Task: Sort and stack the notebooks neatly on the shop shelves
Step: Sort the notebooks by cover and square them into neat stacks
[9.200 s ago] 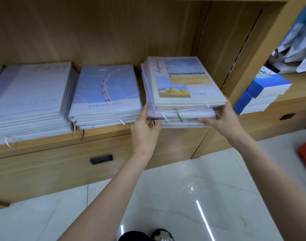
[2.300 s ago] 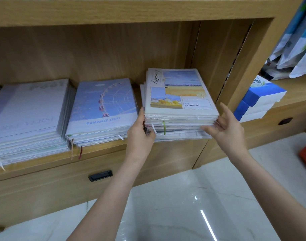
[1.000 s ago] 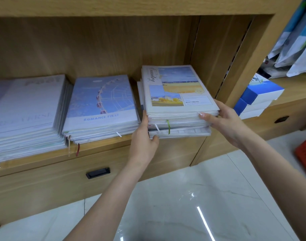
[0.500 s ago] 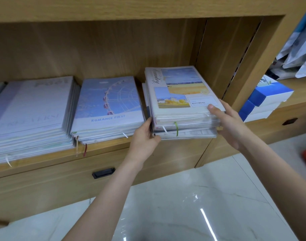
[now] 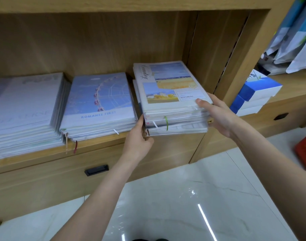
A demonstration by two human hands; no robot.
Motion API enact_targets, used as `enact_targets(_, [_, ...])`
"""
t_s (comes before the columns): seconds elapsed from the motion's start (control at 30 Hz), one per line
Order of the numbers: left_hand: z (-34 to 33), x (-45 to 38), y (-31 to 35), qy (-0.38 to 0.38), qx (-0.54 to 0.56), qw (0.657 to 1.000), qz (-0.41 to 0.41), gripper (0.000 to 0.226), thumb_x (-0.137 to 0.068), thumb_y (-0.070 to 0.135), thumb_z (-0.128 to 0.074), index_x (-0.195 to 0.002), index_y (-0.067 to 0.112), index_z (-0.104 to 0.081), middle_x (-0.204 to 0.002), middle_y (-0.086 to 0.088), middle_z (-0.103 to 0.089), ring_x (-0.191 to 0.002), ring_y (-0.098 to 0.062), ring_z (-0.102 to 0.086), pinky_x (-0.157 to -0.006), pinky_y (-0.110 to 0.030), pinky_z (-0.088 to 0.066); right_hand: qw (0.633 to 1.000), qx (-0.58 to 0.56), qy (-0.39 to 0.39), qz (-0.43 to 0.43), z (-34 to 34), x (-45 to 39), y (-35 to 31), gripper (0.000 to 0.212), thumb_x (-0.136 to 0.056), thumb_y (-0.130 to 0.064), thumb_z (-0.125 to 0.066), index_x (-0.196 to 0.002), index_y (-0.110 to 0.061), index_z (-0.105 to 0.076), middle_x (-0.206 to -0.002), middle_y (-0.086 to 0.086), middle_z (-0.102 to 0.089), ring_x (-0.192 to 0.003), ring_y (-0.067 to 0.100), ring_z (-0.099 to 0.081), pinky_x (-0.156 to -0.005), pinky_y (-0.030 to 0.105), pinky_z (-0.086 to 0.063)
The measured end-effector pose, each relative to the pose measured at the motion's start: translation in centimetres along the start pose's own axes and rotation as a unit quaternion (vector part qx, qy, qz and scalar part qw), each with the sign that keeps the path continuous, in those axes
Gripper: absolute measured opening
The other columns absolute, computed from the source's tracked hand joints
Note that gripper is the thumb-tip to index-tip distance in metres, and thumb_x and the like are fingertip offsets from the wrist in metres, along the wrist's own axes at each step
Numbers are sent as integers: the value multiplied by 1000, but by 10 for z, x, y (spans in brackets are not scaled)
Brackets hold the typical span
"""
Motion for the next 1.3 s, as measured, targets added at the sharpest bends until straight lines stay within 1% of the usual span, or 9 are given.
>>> enact_targets(0.13, [12, -2, 18, 22, 41, 999, -17, 70, -85, -14, -48, -145, 13, -27, -135, 10, -46, -126, -7, -43, -102, -17, -35, 999, -19, 20, 17, 0, 1, 3, 47, -92, -34, -56, -136, -29, -40, -116, -6, -60, -97, 10, -59, -71, 27, -47])
enact_targets(0.23, [15, -1, 32, 12, 73, 997, -21, 71, -86, -17, -44, -147, 13, -22, -135, 8, -44, -123, -4, -45, -98, -10, -36, 995, 18, 69, 69, 4, 1, -4, 63, -89, -34, -60, -144, -28, -29, -129, -9, -48, -111, 13, -52, -86, 27, -44])
enact_targets(0.37, [3, 1, 24, -30, 31, 999, -16, 71, -84, -15, -45, -146, 17, -27, -129, 12, -52, -107, 8, -52, -84, 0, -39, 992, 97, -11, 84, 3, 5, -7, 81, -79, -19, -72, -145, -28, -26, -127, -10, -49, -116, 13, -48, -97, 31, -43])
enact_targets(0.5, [5, -3, 11, -20, -19, 1000, -9, 77, -85, -11, -49, -148, 25, -22, -127, 16, -50, -113, -1, -49, -95, -16, -39, 973, 223, -7, 53, 12, 1, 12, 104, -70, -3, -78, -148, -25, -13, -130, -9, -47, -119, 14, -47, -103, 33, -40])
enact_targets(0.6, [7, -6, 7, -9, -66, 998, -22, 81, -85, -11, -51, -148, 26, -17, -134, 6, -49, -124, -16, -48, -106, -37, -39, 956, 288, 17, 49, 15, -2, 19, 82, -70, -4, -78, -138, -14, -33, -127, 1, -53, -119, 20, -51, -100, 33, -43])
enact_targets(0.67, [8, -7, 6, 9, -82, 996, -31, 81, -85, -9, -52, -148, 26, -17, -137, 1, -50, -126, -18, -48, -107, -40, -39, 951, 302, 28, 64, 15, 1, 17, 77, -70, -4, -78, -135, -13, -37, -126, 3, -54, -118, 20, -51, -96, 28, -43])
enact_targets(0.87, [8, -7, 2, 43, -50, 997, -42, 77, -85, -10, -54, -148, 21, -22, -133, 0, -55, -123, -14, -51, -107, -36, -38, 953, 279, 64, 99, 16, 3, 27, 71, -64, -8, -83, -124, -11, -45, -120, 4, -61, -111, 22, -57, -99, 40, -46])
enact_targets(1.2, [7, -3, 3, 70, 13, 997, -41, 66, -87, -11, -51, -145, 13, -30, -127, 3, -57, -117, -6, -54, -104, -22, -38, 965, 176, 153, 120, 23, 22, 39, 57, -66, -6, -82, -115, -13, -53, -108, 4, -68, -99, 11, -61, -97, 30, -45])
enact_targets(1.3, [8, -1, 0, 78, 16, 996, -40, 64, -87, -13, -50, -144, 11, -33, -123, 3, -58, -115, -8, -55, -103, -20, -39, 961, 170, 170, 136, 25, 33, 45, 49, -68, -7, -80, -106, -22, -53, -100, -2, -67, -102, 12, -62, -102, 40, -43])
Point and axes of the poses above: each hand's wrist, its own x-axis away from the middle knuckle, its own z-axis out of the back of the hand, y = z × x, the point moved 7 cm from there along -x, towards the middle knuckle
